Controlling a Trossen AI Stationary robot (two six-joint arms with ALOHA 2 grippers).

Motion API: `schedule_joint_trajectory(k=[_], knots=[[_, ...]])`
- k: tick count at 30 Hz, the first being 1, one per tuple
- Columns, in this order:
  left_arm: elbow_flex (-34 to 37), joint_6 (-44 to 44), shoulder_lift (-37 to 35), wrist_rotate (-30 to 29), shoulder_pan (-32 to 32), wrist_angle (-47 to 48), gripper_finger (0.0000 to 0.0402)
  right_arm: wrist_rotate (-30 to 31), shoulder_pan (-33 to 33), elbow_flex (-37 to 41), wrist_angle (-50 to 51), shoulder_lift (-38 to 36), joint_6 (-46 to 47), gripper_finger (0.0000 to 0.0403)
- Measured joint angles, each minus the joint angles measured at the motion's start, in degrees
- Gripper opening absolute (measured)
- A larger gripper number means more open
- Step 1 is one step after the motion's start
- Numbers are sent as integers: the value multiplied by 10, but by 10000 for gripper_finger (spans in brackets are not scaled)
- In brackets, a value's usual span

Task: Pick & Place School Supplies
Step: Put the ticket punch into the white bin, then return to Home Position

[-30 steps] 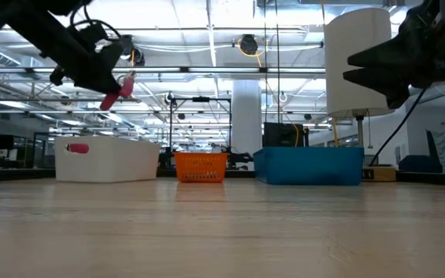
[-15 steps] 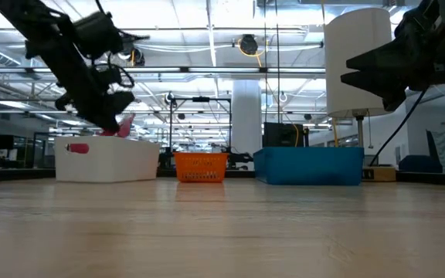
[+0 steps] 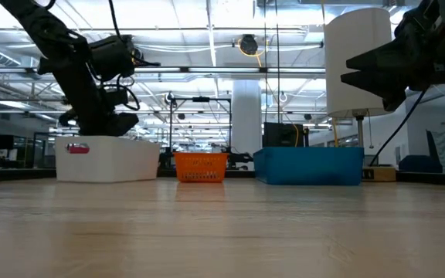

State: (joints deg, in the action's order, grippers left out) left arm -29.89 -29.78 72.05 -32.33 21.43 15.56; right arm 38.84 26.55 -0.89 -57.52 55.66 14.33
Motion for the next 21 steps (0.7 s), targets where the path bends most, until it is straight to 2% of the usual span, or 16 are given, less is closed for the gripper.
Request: schedule_joint_trajectory(k=[7, 11, 16, 21], knots=[[-5, 0, -7, 34, 0, 15, 135, 0, 0, 0, 0, 0, 0, 157], [-6, 14, -18, 76, 0, 17, 173, 0, 0, 0, 0, 0, 0, 157], [-6, 26, -63, 133, 0, 13, 193, 0, 0, 0, 0, 0, 0, 157], [-6, 28, -144, 212, 0, 23, 199, 0, 3, 0, -8, -1, 0, 157]])
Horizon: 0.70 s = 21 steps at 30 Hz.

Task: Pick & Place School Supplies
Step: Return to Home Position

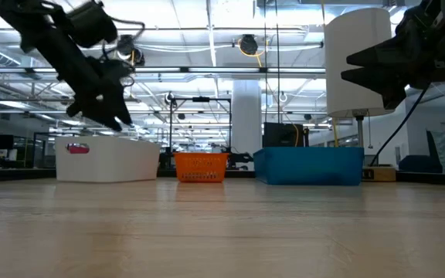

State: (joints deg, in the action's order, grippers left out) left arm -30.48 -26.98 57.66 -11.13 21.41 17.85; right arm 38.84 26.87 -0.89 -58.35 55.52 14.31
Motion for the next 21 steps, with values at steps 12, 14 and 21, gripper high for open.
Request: schedule_joint_trajectory(k=[12, 14, 21], knots=[[4, 70, -248, 96, -53, 101, 200, -31, 81, 0, 6, -97, -4, 157], [18, 93, -287, 102, -87, 79, 200, -31, 105, 0, 12, -118, -4, 157], [112, 121, -402, 112, -217, -36, 200, -30, 180, 0, 33, -187, -87, 157]])
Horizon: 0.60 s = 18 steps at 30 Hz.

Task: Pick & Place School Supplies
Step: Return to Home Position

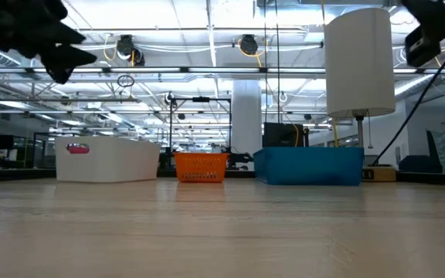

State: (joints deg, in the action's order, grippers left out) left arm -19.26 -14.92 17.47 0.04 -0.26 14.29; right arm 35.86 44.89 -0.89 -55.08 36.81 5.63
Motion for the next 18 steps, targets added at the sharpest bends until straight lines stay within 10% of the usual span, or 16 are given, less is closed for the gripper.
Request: schedule_joint_trajectory(k=[13, 18], knots=[[69, 84, -41, -89, -196, -107, 200, 93, 88, 0, 53, -96, -130, 157], [91, 86, -41, -121, -248, -146, 200, 30, 44, 0, 99, -93, -74, 157]])
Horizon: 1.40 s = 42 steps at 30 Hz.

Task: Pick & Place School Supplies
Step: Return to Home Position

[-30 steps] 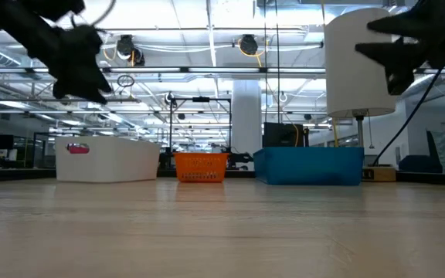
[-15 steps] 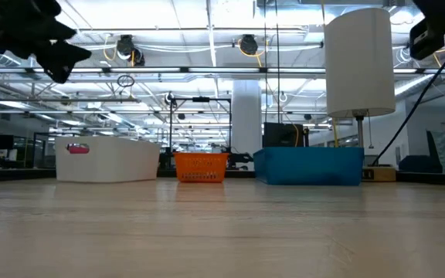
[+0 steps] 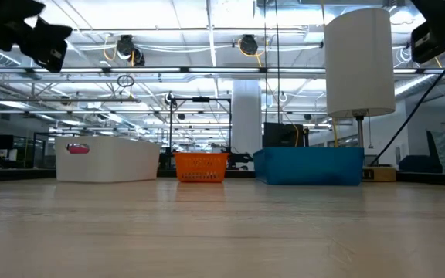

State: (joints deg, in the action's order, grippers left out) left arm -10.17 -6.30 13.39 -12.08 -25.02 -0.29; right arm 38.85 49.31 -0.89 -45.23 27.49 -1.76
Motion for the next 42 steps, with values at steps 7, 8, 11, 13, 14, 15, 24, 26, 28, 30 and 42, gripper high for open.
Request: schedule_joint_trajectory(k=[7, 8, 11, 13, 14, 15, 24, 26, 28, 30, 42], knots=[[0, 0, 0, -20, -29, -11, 200, -164, -132, 0, 27, 8, 62, 157], [0, 1, 0, -19, -30, -11, 200, -202, -152, 0, 27, 6, 62, 157], [0, 7, -3, -19, -35, -10, 200, -311, -206, 0, 37, -13, 61, 157], [0, 7, -13, -16, -39, -6, 200, -347, -238, 0, 61, -37, 58, 157], [0, 7, -20, -15, -41, -1, 200, -355, -252, 0, 78, -51, 58, 157], [0, 7, -29, -15, -44, 9, 200, -360, -265, 0, 96, -69, 58, 157], [-1, 53, -132, -15, -55, 88, 200, -439, -327, 0, 230, -234, 60, 157], [0, 65, -130, -15, -55, 87, 200, -442, -332, 0, 264, -270, 60, 157], [0, 74, -130, -10, -55, 75, 200, -444, -337, -1, 279, -273, 60, 157], [0, 79, -130, -10, -55, 76, 200, -451, -342, -5, 290, -271, 60, 157], [94, 87, -129, 0, -54, -39, 200, -451, -373, -6, 323, -273, 72, 157]])
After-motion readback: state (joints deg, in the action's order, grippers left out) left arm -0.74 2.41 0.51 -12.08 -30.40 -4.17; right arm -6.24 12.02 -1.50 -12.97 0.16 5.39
